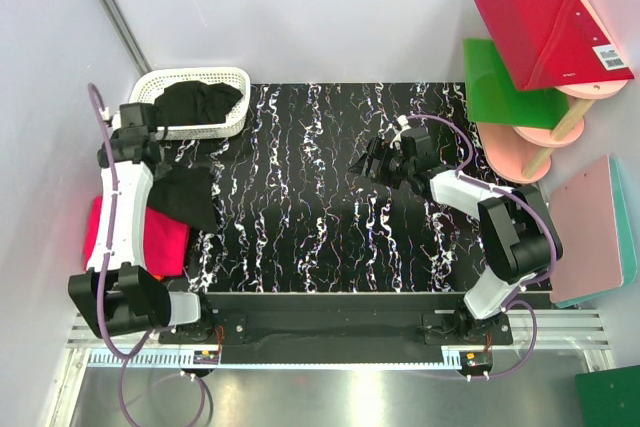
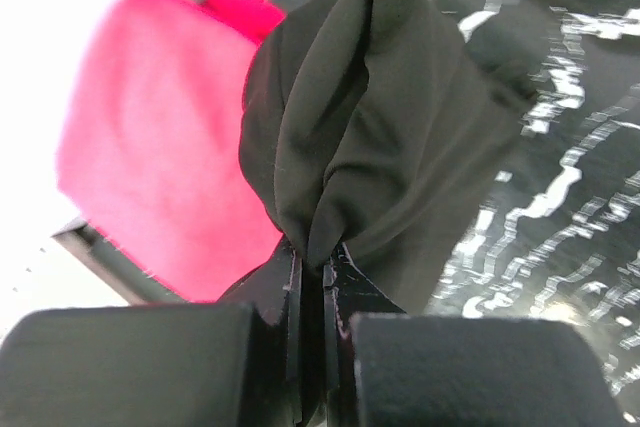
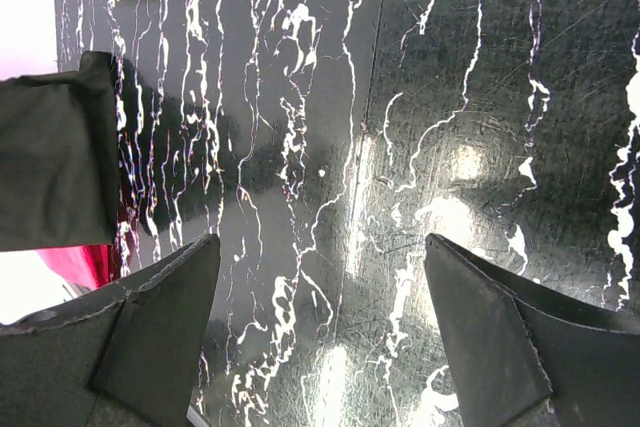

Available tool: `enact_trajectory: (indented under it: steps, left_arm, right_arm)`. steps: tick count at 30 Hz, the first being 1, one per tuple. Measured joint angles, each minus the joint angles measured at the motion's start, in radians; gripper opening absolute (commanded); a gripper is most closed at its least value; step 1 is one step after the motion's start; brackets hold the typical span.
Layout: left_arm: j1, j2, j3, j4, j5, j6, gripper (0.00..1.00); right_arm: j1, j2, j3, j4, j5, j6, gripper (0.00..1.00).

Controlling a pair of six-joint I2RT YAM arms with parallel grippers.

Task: Fold and stack the t-shirts
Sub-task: Put the neatly folded tshirt into the corner of the board with the left arm

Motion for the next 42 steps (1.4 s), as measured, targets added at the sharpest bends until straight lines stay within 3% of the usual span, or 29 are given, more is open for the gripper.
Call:
enact_trajectory:
  steps: [7, 18, 20, 21, 22, 23, 30, 34, 37, 38, 39, 42]
  left_arm:
    - [0.163, 0.000, -0.019, -0.043, -0.075, 0.016, 0.00]
    - [0.200, 0.018, -0.034, -0.093, -0.246, -0.014, 0.00]
    - [0.218, 0.019, -0.035, -0.097, -0.279, -0.025, 0.22]
    - [0.226, 0.019, -0.037, -0.097, -0.291, -0.027, 0.56]
    - [0.237, 0.019, -0.041, -0.097, -0.304, -0.031, 0.98]
    - [0.248, 0.019, -0.045, -0.099, -0.316, -0.031, 0.99]
    - [0.275, -0.003, -0.048, -0.095, -0.344, -0.050, 0.99]
    - [0.250, -0.141, -0.066, -0.016, -0.179, -0.010, 0.99]
    - [0.237, -0.286, -0.143, 0.072, 0.023, 0.011, 0.64]
    - [0.234, -0.322, -0.174, 0.096, 0.105, 0.016, 0.40]
    - [0.227, -0.342, -0.201, 0.107, 0.179, 0.017, 0.26]
    - [0.166, -0.292, -0.274, 0.153, 0.349, 0.019, 0.02]
  right_arm:
    - [0.000, 0.029, 0.000, 0.005, -0.019, 0.007, 0.91]
    - [0.000, 0.071, 0.000, 0.008, -0.035, 0.018, 0.91]
    - [0.000, 0.080, 0.000, 0.011, -0.045, 0.021, 0.91]
    - [0.000, 0.083, 0.000, 0.012, -0.048, 0.022, 0.91]
    - [0.000, 0.087, 0.000, 0.012, -0.051, 0.023, 0.91]
    - [0.000, 0.091, 0.000, 0.012, -0.053, 0.025, 0.91]
    - [0.000, 0.100, 0.000, 0.019, -0.053, 0.027, 0.91]
    - [0.000, 0.113, 0.000, 0.037, -0.056, 0.032, 0.91]
    - [0.000, 0.130, 0.000, 0.042, -0.061, 0.038, 0.91]
    - [0.000, 0.135, 0.000, 0.042, -0.062, 0.040, 0.91]
    - [0.000, 0.138, 0.000, 0.043, -0.063, 0.041, 0.91]
    - [0.000, 0.143, 0.000, 0.049, -0.066, 0.044, 0.91]
